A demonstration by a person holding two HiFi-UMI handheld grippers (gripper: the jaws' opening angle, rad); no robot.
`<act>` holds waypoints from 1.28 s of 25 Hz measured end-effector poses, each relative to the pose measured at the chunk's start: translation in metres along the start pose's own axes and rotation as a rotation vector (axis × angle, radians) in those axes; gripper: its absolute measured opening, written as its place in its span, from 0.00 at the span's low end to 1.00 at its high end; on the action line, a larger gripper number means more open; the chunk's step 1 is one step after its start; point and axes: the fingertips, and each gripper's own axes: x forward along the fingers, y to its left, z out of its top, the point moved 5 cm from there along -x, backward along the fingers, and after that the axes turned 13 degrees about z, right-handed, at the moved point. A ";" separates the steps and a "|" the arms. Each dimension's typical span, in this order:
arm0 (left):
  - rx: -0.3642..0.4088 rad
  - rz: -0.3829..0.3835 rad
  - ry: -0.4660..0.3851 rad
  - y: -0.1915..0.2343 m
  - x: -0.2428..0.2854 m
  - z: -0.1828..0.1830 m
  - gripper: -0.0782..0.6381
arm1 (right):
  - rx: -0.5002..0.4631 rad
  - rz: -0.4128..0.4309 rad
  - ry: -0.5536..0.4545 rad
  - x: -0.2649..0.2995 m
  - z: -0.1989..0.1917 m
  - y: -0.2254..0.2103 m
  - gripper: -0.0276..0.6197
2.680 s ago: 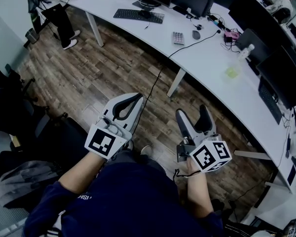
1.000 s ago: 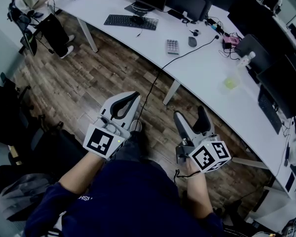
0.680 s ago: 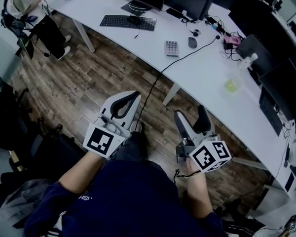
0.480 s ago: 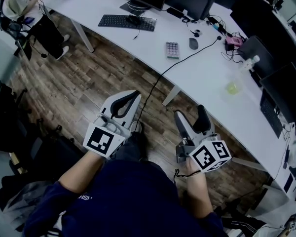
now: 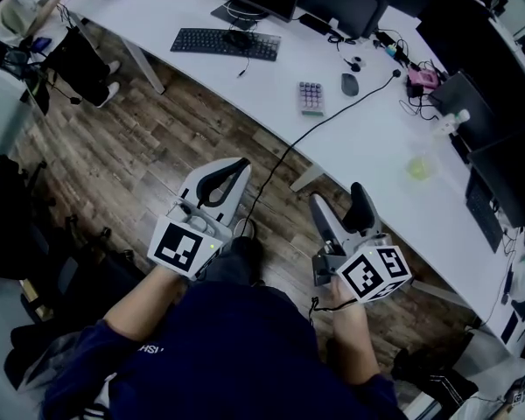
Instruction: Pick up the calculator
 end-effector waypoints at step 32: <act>-0.044 -0.084 0.078 0.091 0.135 -0.033 0.15 | 0.102 -0.105 0.000 0.125 0.008 -0.079 0.74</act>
